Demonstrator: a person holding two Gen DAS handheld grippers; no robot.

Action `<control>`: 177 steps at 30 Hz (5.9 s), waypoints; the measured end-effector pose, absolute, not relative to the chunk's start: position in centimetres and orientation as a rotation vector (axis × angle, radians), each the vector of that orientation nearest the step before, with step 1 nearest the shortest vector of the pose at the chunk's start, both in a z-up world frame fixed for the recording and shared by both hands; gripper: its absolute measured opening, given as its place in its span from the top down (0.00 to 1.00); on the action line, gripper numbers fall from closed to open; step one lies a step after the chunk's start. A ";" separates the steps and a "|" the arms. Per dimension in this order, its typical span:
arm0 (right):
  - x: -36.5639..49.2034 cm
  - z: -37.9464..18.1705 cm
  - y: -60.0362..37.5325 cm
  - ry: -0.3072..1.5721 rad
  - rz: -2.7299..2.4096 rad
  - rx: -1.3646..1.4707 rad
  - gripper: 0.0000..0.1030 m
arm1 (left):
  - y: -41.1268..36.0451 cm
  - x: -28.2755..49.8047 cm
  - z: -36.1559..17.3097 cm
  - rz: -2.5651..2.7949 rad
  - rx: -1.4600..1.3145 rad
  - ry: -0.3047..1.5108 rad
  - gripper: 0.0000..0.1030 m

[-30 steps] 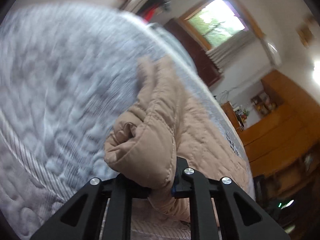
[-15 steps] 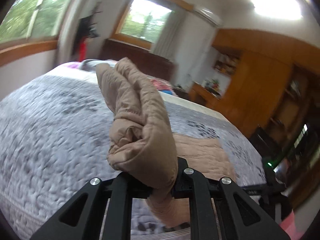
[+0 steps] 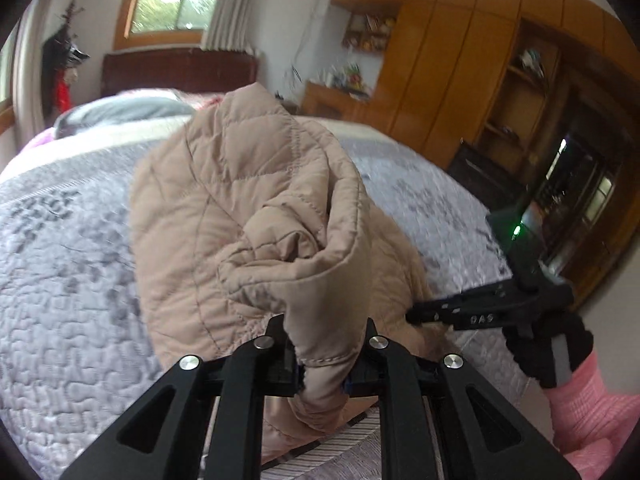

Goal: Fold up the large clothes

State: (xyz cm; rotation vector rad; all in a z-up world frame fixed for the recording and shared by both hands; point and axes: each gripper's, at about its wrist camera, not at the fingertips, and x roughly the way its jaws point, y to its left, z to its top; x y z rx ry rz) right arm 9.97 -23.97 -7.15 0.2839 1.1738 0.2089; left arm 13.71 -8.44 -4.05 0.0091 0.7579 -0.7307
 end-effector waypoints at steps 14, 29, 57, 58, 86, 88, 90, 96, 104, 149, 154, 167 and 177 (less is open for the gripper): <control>10.1 -7.3 -23.9 1.177 0.207 0.278 0.81 | -10.6 15.6 -10.2 -0.793 0.033 0.902 0.84; 10.7 -5.7 -23.5 1.191 0.217 0.255 0.70 | -6.0 14.7 -5.3 -0.896 -0.170 0.968 0.57; 21.6 -2.3 -18.5 1.320 0.354 0.377 0.47 | -1.4 23.2 -5.6 -0.295 -0.016 0.934 0.57; 21.7 -2.3 -18.3 1.316 0.354 0.367 0.54 | -1.4 23.3 -5.5 -0.295 -0.017 0.933 0.57; 15.4 6.4 -25.8 1.000 0.318 0.257 0.91 | -6.1 19.4 -2.2 -0.434 0.052 0.845 0.57; 15.2 5.6 -26.7 1.009 0.311 0.272 0.91 | -6.6 19.4 -2.5 -0.440 0.059 0.852 0.57; 15.0 4.7 -27.0 1.022 0.311 0.285 0.91 | -7.1 19.4 -3.0 -0.447 0.066 0.861 0.57; 15.4 0.2 -29.0 1.080 0.295 0.366 0.91 | -8.1 19.2 -4.3 -0.452 0.084 0.878 0.57; 14.9 -6.1 -31.4 1.121 0.312 0.494 0.88 | -9.9 19.1 -6.8 -0.470 0.149 0.897 0.56; 7.0 2.7 -19.0 0.986 0.290 0.007 0.74 | -7.8 13.0 -3.0 -0.448 0.115 0.817 0.54; 7.1 0.5 -20.3 1.040 0.265 0.037 0.78 | -7.2 12.6 -4.2 -0.450 0.116 0.843 0.54; 7.4 -3.4 -21.9 1.121 0.259 0.105 0.85 | -8.3 13.8 -7.8 -0.498 0.123 0.927 0.53; 7.8 -6.0 -21.9 1.116 0.244 0.098 0.88 | -8.4 15.1 -10.2 -0.516 0.103 0.958 0.44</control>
